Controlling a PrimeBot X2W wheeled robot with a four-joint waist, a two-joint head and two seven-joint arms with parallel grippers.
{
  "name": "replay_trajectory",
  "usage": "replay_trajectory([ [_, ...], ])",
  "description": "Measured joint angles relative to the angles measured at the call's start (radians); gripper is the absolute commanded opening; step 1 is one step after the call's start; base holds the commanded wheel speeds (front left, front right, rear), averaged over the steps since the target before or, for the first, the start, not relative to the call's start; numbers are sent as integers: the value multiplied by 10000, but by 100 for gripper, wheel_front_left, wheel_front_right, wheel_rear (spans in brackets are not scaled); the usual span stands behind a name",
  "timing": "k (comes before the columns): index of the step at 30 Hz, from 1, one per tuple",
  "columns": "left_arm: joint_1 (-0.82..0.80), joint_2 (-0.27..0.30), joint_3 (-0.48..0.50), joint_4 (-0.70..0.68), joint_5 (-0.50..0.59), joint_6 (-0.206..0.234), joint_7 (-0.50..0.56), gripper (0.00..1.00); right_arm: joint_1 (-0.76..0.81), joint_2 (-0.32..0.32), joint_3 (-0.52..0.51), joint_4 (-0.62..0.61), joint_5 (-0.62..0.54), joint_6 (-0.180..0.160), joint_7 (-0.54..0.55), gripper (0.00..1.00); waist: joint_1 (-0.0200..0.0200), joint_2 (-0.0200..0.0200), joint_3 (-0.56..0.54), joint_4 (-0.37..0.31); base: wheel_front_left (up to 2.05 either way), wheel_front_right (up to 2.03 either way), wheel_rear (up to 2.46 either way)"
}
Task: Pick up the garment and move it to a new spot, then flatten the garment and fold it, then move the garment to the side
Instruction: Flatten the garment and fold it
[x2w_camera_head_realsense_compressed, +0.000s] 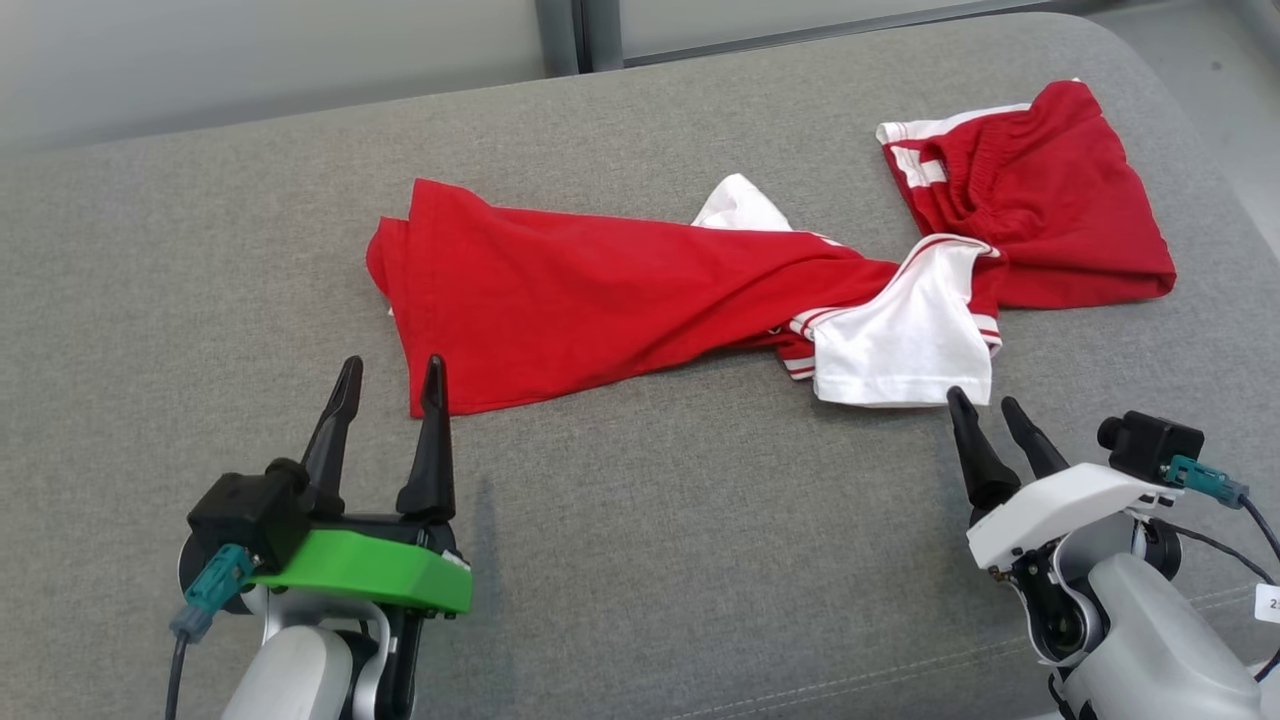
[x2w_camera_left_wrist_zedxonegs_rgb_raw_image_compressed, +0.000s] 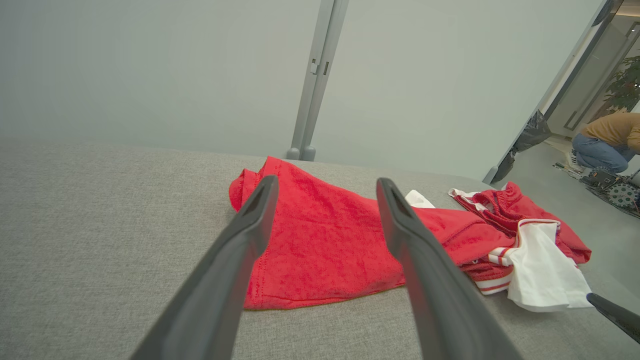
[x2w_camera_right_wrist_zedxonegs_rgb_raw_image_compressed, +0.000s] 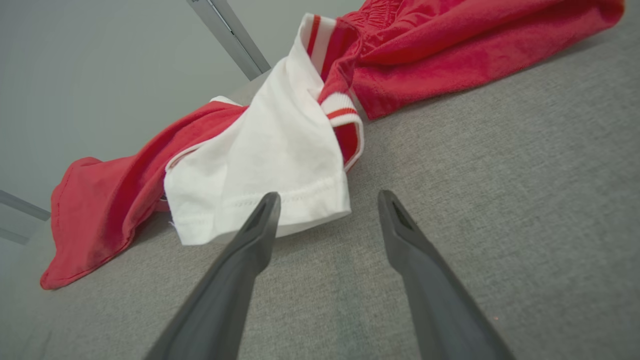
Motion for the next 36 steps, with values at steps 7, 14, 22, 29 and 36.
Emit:
replay_trajectory([
  [7, 0, 6, -4, 27, 136, 0, 2, 100, -5, 2, -13, 249, 4, 84, -48, 85, 0, 0, 35, 286, 0, 0, 0],
  [14, 36, 77, 125, 56, 136, 0, 4, 100, -86, 2, 77, 516, 4, 86, -84, 45, 0, 0, 26, 522, 0, 0, 0],
  [22, 56, 92, 199, 48, 136, 0, 4, 100, -390, 8, 29, 786, 42, 86, -96, 40, 0, 0, 5, 506, 0, 0, 0],
  [29, 121, 113, 213, 42, 136, 0, 33, 100, -568, -27, 56, 880, 75, 86, -173, 0, 0, 0, 1, 462, 0, 0, 0],
  [36, 281, 105, 499, 146, 104, 2, 40, 100, -686, -196, 299, 98, 0, 86, -184, 0, 0, 0, -44, 385, 0, 0, 0],
])
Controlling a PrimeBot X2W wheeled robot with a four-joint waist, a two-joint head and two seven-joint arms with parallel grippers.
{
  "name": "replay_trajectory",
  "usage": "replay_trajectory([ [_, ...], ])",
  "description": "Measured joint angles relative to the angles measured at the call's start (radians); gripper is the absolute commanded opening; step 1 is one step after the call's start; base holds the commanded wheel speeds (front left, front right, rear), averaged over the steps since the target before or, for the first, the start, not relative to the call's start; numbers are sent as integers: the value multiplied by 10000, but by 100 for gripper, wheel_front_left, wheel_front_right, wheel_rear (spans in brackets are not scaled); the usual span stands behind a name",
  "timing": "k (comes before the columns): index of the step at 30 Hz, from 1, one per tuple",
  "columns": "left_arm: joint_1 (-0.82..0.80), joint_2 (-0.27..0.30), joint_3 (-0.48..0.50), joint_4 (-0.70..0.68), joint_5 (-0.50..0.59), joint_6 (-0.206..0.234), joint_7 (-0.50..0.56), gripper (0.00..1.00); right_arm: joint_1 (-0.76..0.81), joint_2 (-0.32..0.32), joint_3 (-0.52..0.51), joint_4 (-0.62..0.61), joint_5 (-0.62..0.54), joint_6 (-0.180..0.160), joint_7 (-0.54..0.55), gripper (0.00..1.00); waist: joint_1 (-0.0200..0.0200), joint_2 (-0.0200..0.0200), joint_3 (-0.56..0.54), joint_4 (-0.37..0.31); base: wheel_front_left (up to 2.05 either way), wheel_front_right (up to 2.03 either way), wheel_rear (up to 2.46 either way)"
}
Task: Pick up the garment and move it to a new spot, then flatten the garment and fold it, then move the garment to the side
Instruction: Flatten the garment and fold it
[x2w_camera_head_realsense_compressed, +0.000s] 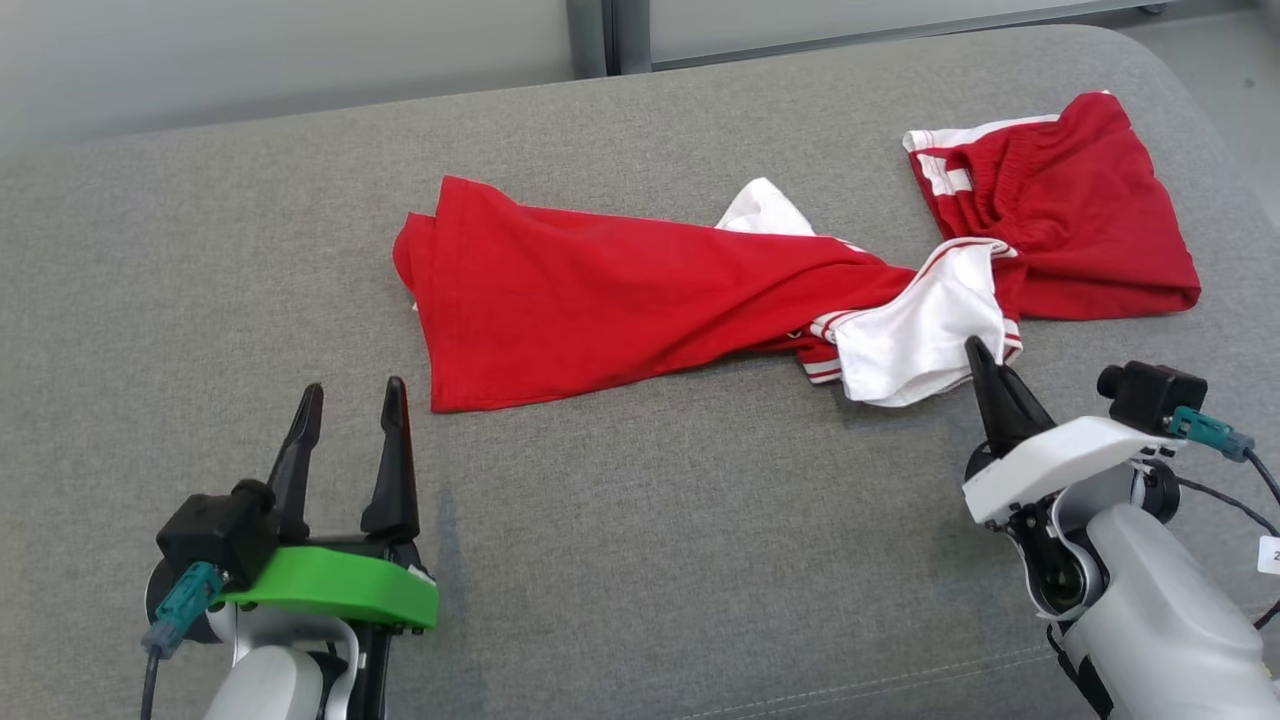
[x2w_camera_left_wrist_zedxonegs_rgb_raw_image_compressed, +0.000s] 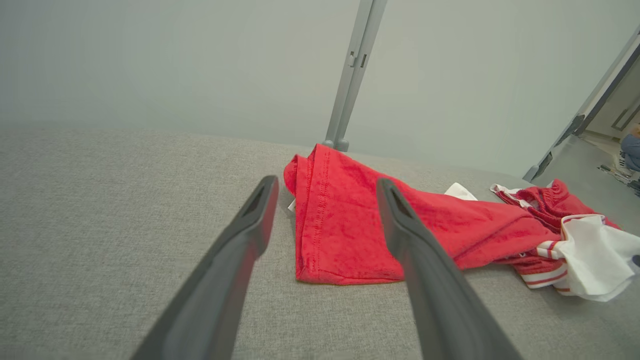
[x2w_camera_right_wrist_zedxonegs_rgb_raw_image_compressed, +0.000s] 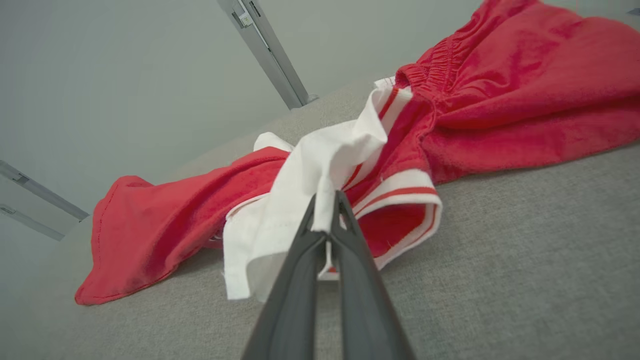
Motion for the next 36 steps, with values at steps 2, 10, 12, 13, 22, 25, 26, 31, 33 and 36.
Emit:
replay_trajectory([
  [2, 105, -8, 50, 194, -67, -2, 4, 100, -29, -25, 29, -372, -4, 2, 0, 0, 0, 0, -25, -70, 0, 0, 0],
  [10, 303, -349, 31, 1379, -1277, -100, 828, 100, -81, -270, 105, -1216, 0, 2, -17, 0, 0, 0, -93, -536, 0, 0, 0],
  [12, 240, -483, 44, 1762, -1768, -102, 1141, 100, -80, -303, 144, -1306, 0, 2, -17, 0, 0, 0, -89, -661, 0, 0, 0],
  [13, 166, -510, 36, 1948, -1858, -102, 1277, 100, -78, -314, 163, -1354, 2, 2, -17, 0, 0, 0, -82, -720, 0, 0, 0],
  [22, -1440, -633, 435, 3496, -2383, -90, 2180, 100, -72, -286, 604, -1707, 21, 2, -17, 0, 0, 0, 161, -1133, 0, 0, 0],
  [25, -1577, -635, 629, 4056, -2403, -75, 2374, 100, -73, -284, 677, -1812, 88, 2, -17, 0, 0, 0, 282, -1238, 0, 0, 0],
  [26, -1637, -637, 652, 4171, -2403, -75, 2395, 100, -74, -288, 677, -1829, 92, 2, -17, 0, 0, 0, 328, -1269, 0, 0, 0],
  [31, -2194, -658, 867, 4546, -2420, -75, 2380, 100, -77, -345, 637, -1937, 94, 2, -17, 0, 0, 0, 548, -1392, 0, 0, 0],
  [33, -2396, -663, 886, 4786, -2439, -75, 2380, 100, -76, -382, 579, -1950, 94, 2, -17, 0, 0, 0, 601, -1423, 0, 0, 0],
  [36, -2545, -685, 894, 5110, -2437, -73, 2378, 99, -76, -412, 564, -1975, 94, 2, -17, 0, -1, 0, 637, -1439, 0, 0, 0],
])
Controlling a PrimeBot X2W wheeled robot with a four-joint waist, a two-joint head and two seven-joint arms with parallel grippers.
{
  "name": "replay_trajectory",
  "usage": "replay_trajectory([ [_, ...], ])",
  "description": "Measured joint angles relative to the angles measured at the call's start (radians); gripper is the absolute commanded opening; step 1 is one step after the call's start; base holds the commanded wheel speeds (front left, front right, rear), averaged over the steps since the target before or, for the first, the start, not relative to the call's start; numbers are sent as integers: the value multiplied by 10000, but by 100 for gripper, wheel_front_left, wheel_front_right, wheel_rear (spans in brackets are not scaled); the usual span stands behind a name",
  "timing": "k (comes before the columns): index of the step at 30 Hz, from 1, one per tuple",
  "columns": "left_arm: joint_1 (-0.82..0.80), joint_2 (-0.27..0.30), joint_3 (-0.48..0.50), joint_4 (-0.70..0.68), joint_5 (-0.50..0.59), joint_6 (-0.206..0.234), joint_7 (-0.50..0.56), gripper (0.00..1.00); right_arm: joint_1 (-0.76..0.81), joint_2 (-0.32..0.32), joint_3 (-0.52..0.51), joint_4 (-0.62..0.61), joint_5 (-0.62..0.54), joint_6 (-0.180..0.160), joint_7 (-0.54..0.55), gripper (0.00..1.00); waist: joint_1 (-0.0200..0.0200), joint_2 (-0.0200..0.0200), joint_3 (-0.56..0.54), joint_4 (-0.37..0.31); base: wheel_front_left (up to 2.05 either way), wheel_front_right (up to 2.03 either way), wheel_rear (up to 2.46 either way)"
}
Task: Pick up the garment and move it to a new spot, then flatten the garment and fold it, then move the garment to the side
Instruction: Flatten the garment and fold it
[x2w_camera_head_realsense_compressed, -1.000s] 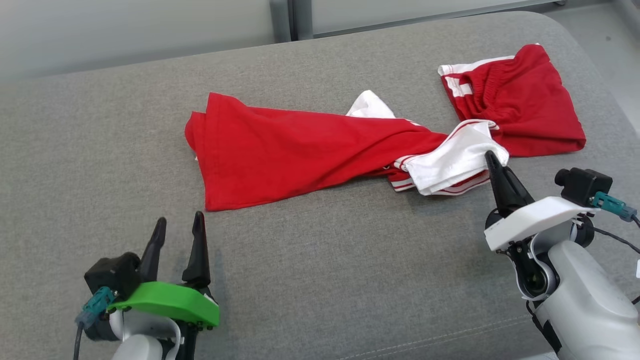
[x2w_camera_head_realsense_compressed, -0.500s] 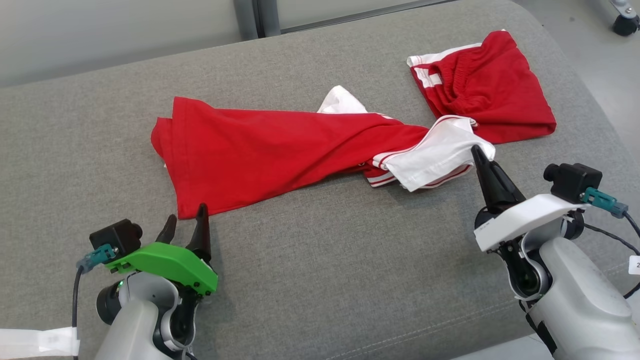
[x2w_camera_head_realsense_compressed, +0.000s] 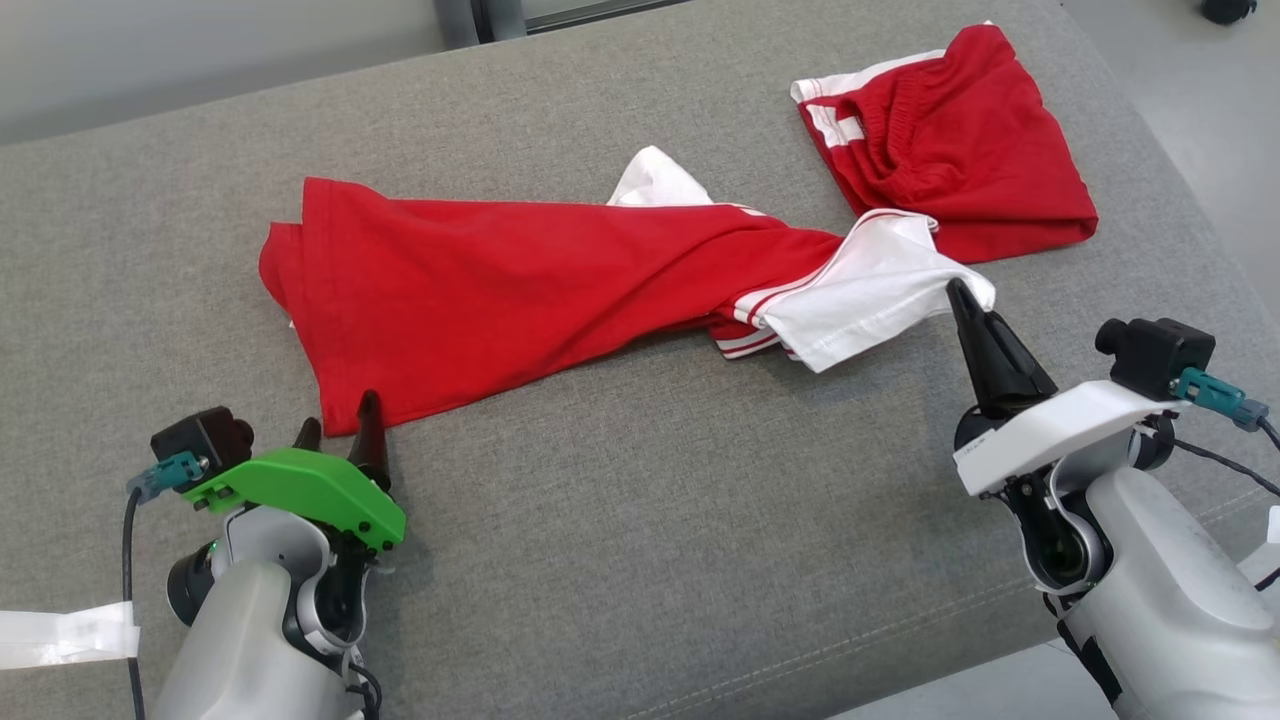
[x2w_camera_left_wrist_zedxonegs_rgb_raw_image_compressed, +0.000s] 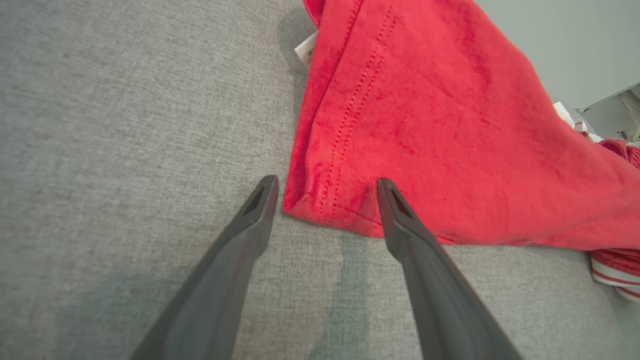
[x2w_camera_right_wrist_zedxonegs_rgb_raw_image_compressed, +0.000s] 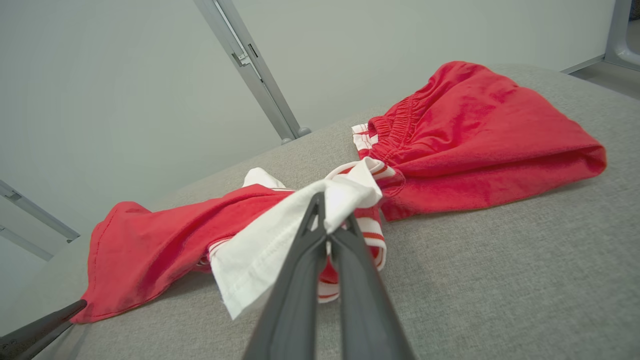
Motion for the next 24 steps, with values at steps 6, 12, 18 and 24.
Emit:
replay_trajectory([
  [6, -294, -6, -194, 313, 117, 27, -104, 0, 1, -15, -94, -59, 2, 0, 0, 0, 1, 0, 24, 14, 0, 0, 0],
  [12, -391, -40, -560, 428, 186, -10, -221, 0, 7, -59, -334, -148, 13, 0, 0, 0, 0, 0, -29, 132, 0, 0, 0],
  [18, -384, -56, -374, 280, 115, -280, -807, 0, 9, -42, -462, -493, 13, 0, -2, 0, 0, 0, -207, 273, 0, 0, 0],
  [24, -368, -69, 127, -445, -447, -936, -1756, 0, 8, -63, -790, -963, 119, 0, -13, 0, 0, 0, -536, 393, 0, 0, 0],
])
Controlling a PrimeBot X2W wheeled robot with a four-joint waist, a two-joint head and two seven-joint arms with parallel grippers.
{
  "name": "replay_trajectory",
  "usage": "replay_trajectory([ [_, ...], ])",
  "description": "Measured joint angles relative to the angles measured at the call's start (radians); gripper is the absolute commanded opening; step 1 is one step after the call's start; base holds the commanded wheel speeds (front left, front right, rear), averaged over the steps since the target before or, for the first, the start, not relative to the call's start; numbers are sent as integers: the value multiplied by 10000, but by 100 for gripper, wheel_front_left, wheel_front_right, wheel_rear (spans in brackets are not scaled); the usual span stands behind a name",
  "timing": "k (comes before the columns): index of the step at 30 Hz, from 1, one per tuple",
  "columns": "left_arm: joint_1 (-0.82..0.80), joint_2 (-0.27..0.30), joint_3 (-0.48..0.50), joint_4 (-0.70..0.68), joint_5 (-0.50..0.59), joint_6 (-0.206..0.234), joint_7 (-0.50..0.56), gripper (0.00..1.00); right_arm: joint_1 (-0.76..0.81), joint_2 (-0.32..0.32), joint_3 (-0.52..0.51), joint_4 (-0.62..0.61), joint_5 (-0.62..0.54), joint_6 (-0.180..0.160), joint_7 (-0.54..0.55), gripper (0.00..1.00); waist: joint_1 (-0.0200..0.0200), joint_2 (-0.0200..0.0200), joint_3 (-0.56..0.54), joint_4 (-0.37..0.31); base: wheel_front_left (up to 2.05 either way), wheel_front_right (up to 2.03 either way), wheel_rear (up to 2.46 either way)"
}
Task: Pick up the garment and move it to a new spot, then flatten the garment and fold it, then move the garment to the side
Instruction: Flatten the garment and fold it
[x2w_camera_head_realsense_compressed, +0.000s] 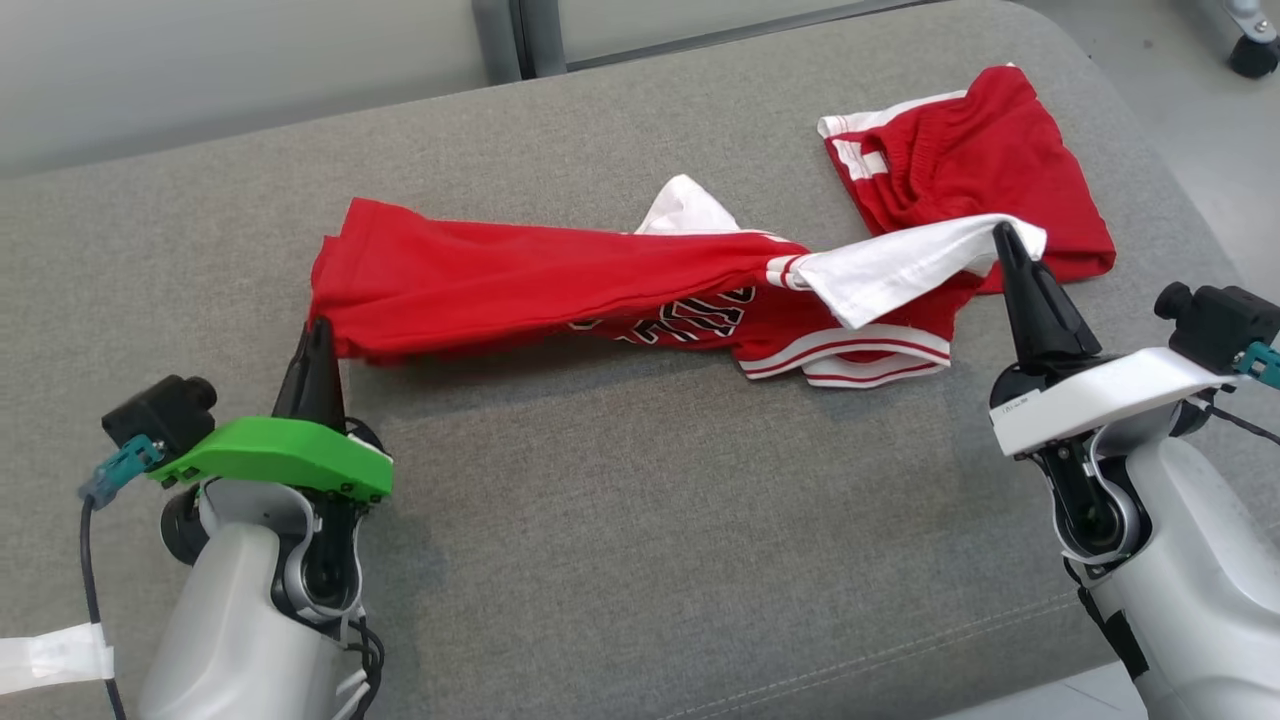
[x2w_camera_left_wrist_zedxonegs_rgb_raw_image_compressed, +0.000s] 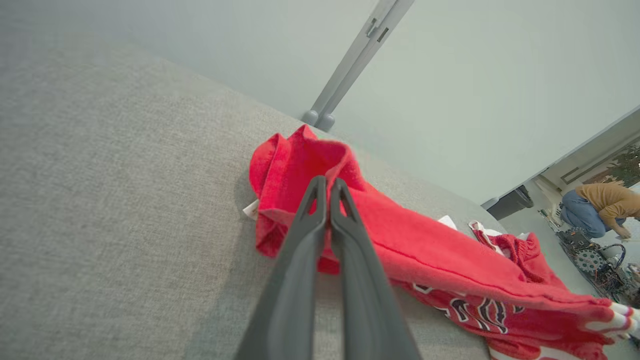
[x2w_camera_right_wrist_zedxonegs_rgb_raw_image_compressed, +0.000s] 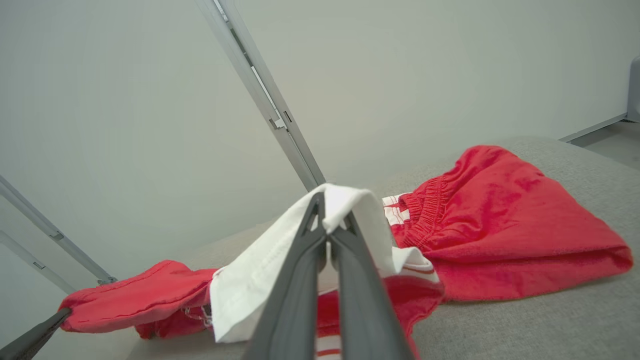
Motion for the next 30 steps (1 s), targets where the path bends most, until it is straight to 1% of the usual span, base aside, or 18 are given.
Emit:
replay_trajectory([
  [5, 241, -12, 205, -698, -178, -545, -458, 0, 140, -44, -15, -443, 257, 0, -2, 0, 0, 0, -382, 91, 0, 0, 0],
  [11, 777, 10, 667, -2010, -261, -943, -635, 0, 393, -44, -476, -1662, 514, 0, -15, 0, 0, 0, -897, 203, 0, 0, 0],
  [17, 752, 366, 1127, -3988, 48, -1108, -669, 0, 255, -249, -535, -3080, 512, 0, -44, 0, 0, 0, -1470, 259, 0, 0, 0],
  [21, 522, 619, 1271, -5643, 443, -1120, -681, 0, 158, -441, -456, -4123, 560, 0, -46, 0, 0, 0, -1854, 280, 0, 0, 0],
  [24, 226, 895, 1344, -7030, 817, -1122, -708, 0, 24, -717, -387, -5024, 621, 0, -46, 0, 0, 0, -2098, 288, 0, 0, 0],
  [28, -231, 1195, 1409, -8776, 1181, -1122, -721, 0, -178, -993, -652, -6238, 836, 0, -52, 0, 0, -1, -2283, 291, 0, 0, 0],
  [30, -409, 1262, 1346, -9365, 1181, -1120, -658, 0, -208, -1166, -842, -6658, 980, 0, -59, 0, 0, 0, -2274, 310, 0, 0, 0],
])
